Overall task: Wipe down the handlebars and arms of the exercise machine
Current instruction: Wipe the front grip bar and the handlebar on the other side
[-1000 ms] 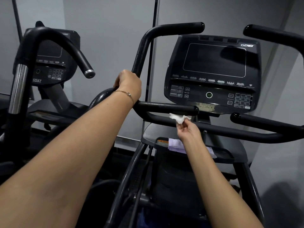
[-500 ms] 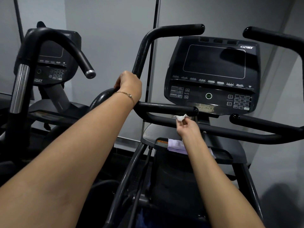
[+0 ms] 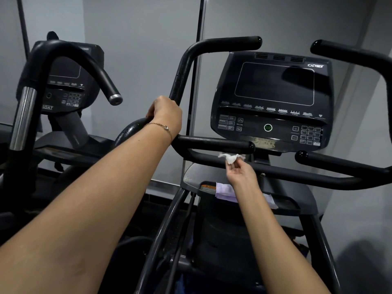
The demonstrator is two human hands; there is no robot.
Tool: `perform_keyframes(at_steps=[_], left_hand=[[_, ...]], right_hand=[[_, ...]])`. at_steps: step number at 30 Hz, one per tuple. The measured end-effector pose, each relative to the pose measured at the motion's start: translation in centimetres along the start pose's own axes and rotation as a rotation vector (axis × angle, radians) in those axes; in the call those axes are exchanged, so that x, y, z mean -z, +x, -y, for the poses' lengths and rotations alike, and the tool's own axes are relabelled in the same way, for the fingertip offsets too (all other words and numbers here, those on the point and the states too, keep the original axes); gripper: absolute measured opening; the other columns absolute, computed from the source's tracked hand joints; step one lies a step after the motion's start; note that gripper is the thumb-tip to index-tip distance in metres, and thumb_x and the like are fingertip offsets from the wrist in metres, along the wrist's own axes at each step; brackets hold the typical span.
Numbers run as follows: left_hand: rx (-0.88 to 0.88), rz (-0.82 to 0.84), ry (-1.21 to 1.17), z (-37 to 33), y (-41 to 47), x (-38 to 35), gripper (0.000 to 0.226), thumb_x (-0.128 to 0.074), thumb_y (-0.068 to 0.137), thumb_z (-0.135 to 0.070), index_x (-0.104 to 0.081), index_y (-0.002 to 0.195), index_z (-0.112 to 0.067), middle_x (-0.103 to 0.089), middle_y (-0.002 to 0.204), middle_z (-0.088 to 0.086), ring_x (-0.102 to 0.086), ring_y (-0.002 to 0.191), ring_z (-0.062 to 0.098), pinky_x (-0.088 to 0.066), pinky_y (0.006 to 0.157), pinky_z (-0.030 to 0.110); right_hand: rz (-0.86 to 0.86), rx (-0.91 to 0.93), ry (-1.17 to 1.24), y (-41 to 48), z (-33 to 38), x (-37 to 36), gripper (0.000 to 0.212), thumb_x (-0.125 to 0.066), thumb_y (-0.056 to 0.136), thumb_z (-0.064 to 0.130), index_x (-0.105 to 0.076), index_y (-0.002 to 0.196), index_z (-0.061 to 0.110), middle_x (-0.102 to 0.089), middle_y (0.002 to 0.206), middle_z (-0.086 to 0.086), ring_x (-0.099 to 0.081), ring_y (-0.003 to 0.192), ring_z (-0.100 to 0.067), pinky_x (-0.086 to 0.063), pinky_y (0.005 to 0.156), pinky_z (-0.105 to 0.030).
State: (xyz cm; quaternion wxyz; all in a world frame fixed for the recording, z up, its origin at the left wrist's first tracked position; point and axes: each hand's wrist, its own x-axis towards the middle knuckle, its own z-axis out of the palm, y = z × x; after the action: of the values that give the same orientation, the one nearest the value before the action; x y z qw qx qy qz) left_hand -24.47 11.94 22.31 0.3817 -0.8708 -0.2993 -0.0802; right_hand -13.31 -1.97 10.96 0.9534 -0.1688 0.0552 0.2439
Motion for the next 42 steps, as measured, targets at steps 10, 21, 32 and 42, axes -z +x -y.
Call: perform_keyframes(at_steps=[10,21,32,42], left_hand=[[-0.014,-0.014,0.005,0.1,-0.1,-0.2,0.029,-0.045,0.088,-0.006,-0.056,0.114,-0.006,-0.067,0.098,0.0,-0.067,0.086,0.015,-0.055,0.081,0.026],[-0.002,0.0,0.018,-0.1,-0.1,-0.2,0.029,-0.047,0.089,-0.009,-0.057,0.116,-0.008,-0.067,0.098,0.002,-0.067,0.084,0.018,-0.056,0.077,0.028],[-0.008,-0.013,0.021,0.0,0.0,-0.5,0.028,-0.047,0.088,-0.009,-0.058,0.115,-0.009,-0.067,0.097,0.001,-0.066,0.085,0.017,-0.055,0.08,0.028],[0.001,0.002,0.052,-0.3,0.4,-0.4,0.03,-0.048,0.089,-0.009,-0.057,0.117,-0.005,-0.066,0.097,0.005,-0.067,0.084,0.02,-0.057,0.076,0.029]], right_hand=[[0.003,0.052,-0.133,-2.0,-1.5,-0.6,0.017,-0.047,0.095,0.003,-0.052,0.079,0.002,-0.068,0.079,-0.007,-0.068,0.077,-0.017,-0.053,0.085,-0.024],[0.149,1.674,-1.954,-1.0,3.1,-0.6,0.013,-0.06,0.081,-0.008,-0.065,0.091,-0.002,-0.067,0.079,-0.016,-0.065,0.071,-0.032,-0.05,0.06,-0.033],[0.135,1.951,-2.124,2.1,-1.3,0.7,0.045,-0.064,0.061,-0.013,-0.07,0.102,0.004,-0.071,0.103,-0.012,-0.065,0.1,-0.036,-0.026,0.097,-0.065],[0.031,1.855,-2.03,1.6,-1.6,-1.2,0.025,-0.073,0.059,-0.012,-0.07,0.08,0.0,-0.071,0.085,-0.017,-0.065,0.093,-0.041,-0.038,0.091,-0.064]])
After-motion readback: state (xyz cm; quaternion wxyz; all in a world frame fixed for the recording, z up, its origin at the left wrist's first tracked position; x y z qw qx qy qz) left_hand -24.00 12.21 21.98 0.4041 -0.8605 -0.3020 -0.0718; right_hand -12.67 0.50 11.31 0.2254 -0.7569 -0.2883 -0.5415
